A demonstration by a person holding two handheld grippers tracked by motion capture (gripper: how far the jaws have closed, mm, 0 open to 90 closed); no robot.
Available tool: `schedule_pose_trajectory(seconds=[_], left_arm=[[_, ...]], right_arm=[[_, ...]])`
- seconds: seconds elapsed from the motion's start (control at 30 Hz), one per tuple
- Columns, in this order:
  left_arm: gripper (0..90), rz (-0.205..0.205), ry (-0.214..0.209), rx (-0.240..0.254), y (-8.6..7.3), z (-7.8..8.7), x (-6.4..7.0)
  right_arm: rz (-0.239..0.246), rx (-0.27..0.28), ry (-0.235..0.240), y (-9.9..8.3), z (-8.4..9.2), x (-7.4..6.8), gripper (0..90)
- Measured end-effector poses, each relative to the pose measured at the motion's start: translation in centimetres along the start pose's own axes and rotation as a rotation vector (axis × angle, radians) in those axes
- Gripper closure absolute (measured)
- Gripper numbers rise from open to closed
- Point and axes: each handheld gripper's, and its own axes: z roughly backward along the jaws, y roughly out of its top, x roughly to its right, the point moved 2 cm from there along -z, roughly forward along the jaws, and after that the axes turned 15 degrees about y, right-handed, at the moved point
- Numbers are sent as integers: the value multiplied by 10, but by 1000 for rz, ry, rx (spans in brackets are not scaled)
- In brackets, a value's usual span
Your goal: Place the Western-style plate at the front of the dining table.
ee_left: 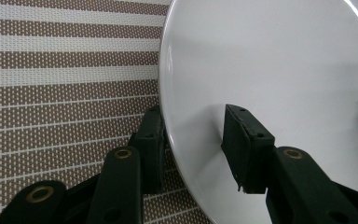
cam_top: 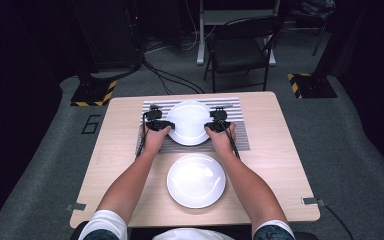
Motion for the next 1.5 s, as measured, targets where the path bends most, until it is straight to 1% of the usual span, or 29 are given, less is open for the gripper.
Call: schedule_pose_trajectory(seconds=[0.23, 0.33, 0.4, 0.53, 0.57, 0.73, 0.77, 0.8, 0.9, 1.03, 1.13, 1.23, 1.27, 1.33, 1.43, 1.47, 1.5], left_arm=[[597, -7, 0, -4, -1, -3, 0], [597, -3, 0, -3, 0, -4, -1], [596, 0, -1, -3, -1, -5, 0], [596, -3, 5, -3, -1, -7, 0], [596, -1, 7, -2, -1, -7, 0], [596, -2, 12, -3, -1, -8, -1], [596, -3, 13, -2, -1, -8, -1], [597, -4, 14, -1, -1, -8, -1], [597, -8, 16, -2, -2, -9, -1], [597, -16, 14, -6, -2, -10, 0], [597, -13, 11, -10, -3, -11, 0], [596, -13, 14, -9, -3, -12, 0], [596, -13, 15, -9, -3, -12, 0], [596, -13, 13, -10, -3, -13, 0], [596, -19, 13, -18, -4, -14, 0], [596, -14, 15, -18, -4, -14, 0], [595, -18, 15, -19, -4, -14, 0]], right_arm=[[-4, -6, -2, -1, -2, 2, 580], [-28, -15, 0, -1, -3, 1, 580], [-10, -10, 4, -1, -4, 3, 580], [-17, -14, -1, -2, -6, 3, 578], [-4, -10, 0, -1, -7, 4, 578], [-17, -19, 0, -3, -9, 3, 577], [-7, -16, 0, -3, -9, 4, 577], [-11, -19, 1, -3, -9, 3, 576], [5, -24, -6, -3, -10, 4, 575], [-2, -30, -10, -4, -11, 5, 574], [-8, -31, -9, -4, -11, 6, 574], [-1, -34, -10, -4, -12, 7, 574], [-11, -38, -11, -5, -12, 6, 573], [-10, -43, -13, -5, -12, 6, 572], [-22, -47, -10, -5, -12, 7, 573], [-13, -47, -11, -5, -13, 8, 571], [-15, -49, -9, -5, -13, 8, 569]])
